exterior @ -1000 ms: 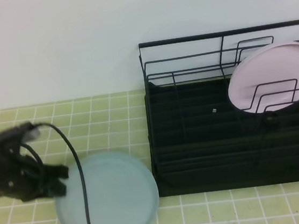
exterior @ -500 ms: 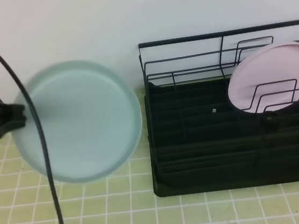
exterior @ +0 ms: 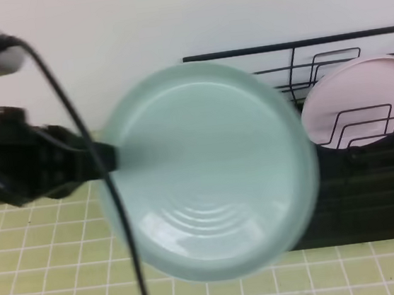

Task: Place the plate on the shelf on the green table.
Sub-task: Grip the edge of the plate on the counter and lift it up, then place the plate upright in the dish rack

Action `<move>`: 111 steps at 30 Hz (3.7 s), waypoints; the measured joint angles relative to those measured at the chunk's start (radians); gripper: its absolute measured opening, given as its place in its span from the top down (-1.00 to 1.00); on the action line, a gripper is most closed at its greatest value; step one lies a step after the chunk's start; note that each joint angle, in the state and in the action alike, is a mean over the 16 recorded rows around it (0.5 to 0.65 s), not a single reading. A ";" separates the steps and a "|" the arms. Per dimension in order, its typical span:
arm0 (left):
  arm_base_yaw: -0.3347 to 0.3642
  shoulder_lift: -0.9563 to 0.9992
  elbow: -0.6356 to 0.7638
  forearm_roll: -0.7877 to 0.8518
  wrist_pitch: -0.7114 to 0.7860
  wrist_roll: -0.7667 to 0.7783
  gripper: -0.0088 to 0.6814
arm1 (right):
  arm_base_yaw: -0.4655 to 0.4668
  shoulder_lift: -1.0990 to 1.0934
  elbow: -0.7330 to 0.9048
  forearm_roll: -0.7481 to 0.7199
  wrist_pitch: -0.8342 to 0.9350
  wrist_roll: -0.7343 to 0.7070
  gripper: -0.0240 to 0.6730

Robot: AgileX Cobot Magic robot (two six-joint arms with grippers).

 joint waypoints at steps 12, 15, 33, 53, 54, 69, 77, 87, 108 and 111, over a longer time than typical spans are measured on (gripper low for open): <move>-0.230 -0.003 0.000 0.008 -0.067 -0.084 0.97 | 0.000 0.063 0.001 0.118 0.018 -0.049 0.06; -0.250 -0.003 0.000 -0.013 -0.068 -0.082 0.97 | 0.000 0.076 0.001 0.127 0.026 -0.058 -0.05; -0.264 -0.002 0.000 -0.228 0.034 0.024 0.75 | 0.001 0.091 0.003 0.148 0.025 -0.218 0.66; -0.262 -0.003 0.000 -0.410 0.085 0.138 -0.30 | 0.001 0.096 0.003 -0.434 -0.373 -0.317 0.79; -0.262 -0.003 0.000 -0.396 0.085 0.142 -0.22 | 0.001 0.099 0.003 -0.475 -0.405 -0.323 0.78; -0.262 -0.021 0.061 -0.102 -0.078 0.127 0.94 | 0.027 0.305 -0.128 -0.906 -0.655 -0.522 0.84; -0.262 -0.075 0.211 -0.082 -0.298 0.122 0.97 | 0.104 0.472 -0.259 -1.164 -0.611 -0.558 0.85; -0.262 -0.121 0.330 -0.091 -0.407 0.129 0.97 | 0.161 0.630 -0.316 -1.374 -0.651 -0.563 0.89; -0.262 -0.124 0.336 -0.089 -0.411 0.141 0.97 | 0.153 0.750 -0.329 -1.398 -0.790 -0.504 0.81; -0.262 -0.124 0.336 -0.089 -0.410 0.141 0.97 | 0.148 0.753 -0.331 -1.398 -0.800 -0.487 0.81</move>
